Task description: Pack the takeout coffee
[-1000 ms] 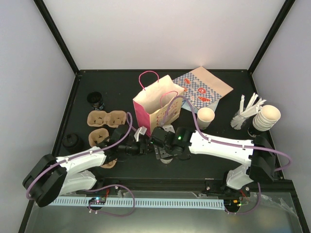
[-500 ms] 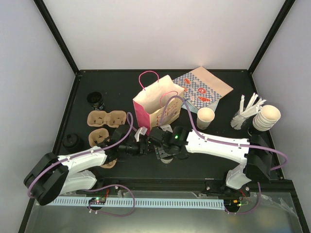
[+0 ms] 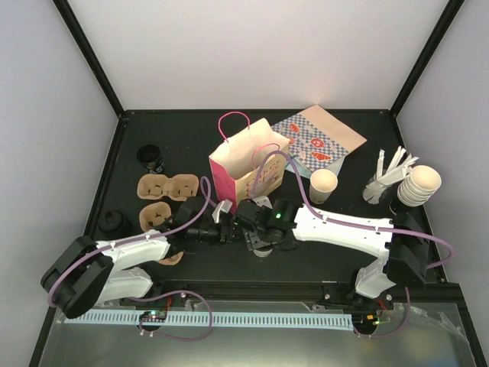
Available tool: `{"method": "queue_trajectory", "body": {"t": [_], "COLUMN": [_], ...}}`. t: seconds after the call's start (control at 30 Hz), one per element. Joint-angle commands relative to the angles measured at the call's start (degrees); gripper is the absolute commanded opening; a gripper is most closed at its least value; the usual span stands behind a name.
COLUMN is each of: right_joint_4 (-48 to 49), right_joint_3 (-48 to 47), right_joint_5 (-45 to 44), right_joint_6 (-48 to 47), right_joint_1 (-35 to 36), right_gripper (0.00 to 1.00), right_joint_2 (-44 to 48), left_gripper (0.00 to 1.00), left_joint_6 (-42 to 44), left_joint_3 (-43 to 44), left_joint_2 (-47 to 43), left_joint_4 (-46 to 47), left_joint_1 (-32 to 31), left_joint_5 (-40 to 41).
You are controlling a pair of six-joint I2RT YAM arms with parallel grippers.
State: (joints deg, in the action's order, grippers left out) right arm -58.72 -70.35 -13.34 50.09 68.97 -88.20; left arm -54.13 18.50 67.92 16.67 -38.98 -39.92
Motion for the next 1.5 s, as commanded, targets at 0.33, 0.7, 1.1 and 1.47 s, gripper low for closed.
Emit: {"method": "queue_trajectory", "body": {"t": [0.33, 0.7, 1.1, 1.47], "right_joint_4": [0.4, 0.3, -0.4, -1.4], "right_joint_3": [2.6, 2.1, 1.7, 2.8], "right_joint_5": [-0.1, -1.9, -4.1, -7.0], "right_joint_6": [-2.9, -4.2, -5.2, -6.5], "right_joint_1": [-0.2, -0.2, -0.2, -2.3], "right_gripper": [0.72, 0.71, 0.72, 0.71], "right_joint_2": [-1.9, -0.1, 1.1, 6.1], "left_gripper": [0.47, 0.46, 0.52, 0.54], "left_joint_6": [-1.1, -0.9, 4.2, 11.3], "left_joint_3": [-3.2, -2.5, 2.5, 9.4], "left_joint_2": [3.4, 0.8, -10.3, -20.7], "left_joint_4": [-0.4, -3.0, -15.9, -32.2], "left_joint_1": [-0.8, -1.0, -1.0, -0.8], "left_joint_5": [2.7, 3.9, 8.3, 17.0]}}
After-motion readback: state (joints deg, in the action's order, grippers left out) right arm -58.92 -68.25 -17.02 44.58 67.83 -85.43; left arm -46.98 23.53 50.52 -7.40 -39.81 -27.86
